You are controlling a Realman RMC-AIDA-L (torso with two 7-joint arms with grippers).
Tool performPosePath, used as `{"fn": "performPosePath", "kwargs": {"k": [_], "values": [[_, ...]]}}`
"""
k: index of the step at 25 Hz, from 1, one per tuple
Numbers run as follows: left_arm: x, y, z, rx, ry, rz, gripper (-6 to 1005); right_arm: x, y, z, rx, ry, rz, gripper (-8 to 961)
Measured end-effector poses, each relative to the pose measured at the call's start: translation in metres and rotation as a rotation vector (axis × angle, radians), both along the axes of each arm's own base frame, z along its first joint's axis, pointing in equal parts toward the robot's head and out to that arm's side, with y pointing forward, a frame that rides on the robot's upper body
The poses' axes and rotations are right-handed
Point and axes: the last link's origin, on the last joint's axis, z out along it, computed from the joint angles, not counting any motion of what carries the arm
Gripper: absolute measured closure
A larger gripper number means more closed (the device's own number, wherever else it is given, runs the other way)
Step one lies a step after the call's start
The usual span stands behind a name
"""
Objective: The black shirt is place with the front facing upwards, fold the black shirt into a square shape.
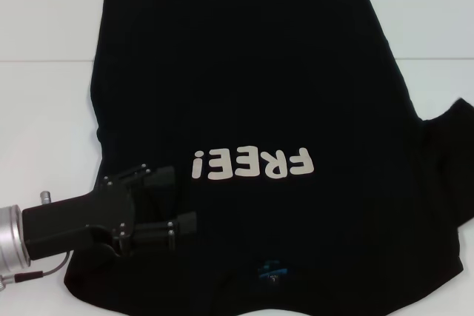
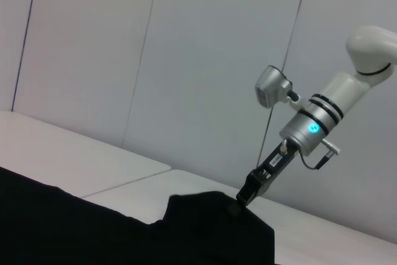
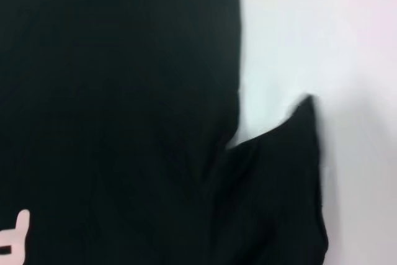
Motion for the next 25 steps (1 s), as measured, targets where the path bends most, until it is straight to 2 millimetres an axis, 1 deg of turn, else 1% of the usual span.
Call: {"fn": "performPosePath", "kwargs": {"k": [4,6,8,10,14,20,25], "values": [[0.0,0.0,0.0,-0.002,0.001,-0.002,63,0.002,-0.002,0.017,0.026,-0.006,0.011,901],[0.0,0.0,0.0,-0.002,0.002,-0.002,62,0.001,-0.002,0.021,0.033,-0.01,0.022,894],[0.0,0.001,0.0,-0.002,0.003,0.0,62,-0.003,0.0,0.023,0.035,-0.009,0.038,887],[0.0,0.001,0.0,-0.002,0.005,0.0,62,-0.008,0.002,0.022,0.026,-0.004,0.055,880],[0.0,0.001,-0.001,-0.004,0.007,0.001,62,-0.023,0.01,0.009,-0.016,0.001,0.102,866],[0.001,0.002,-0.001,-0.006,0.009,-0.003,63,-0.055,0.022,-0.022,-0.106,-0.015,0.186,846],[0.001,0.002,-0.002,-0.008,0.009,-0.005,62,-0.08,0.027,-0.046,-0.176,-0.037,0.251,828]]}}
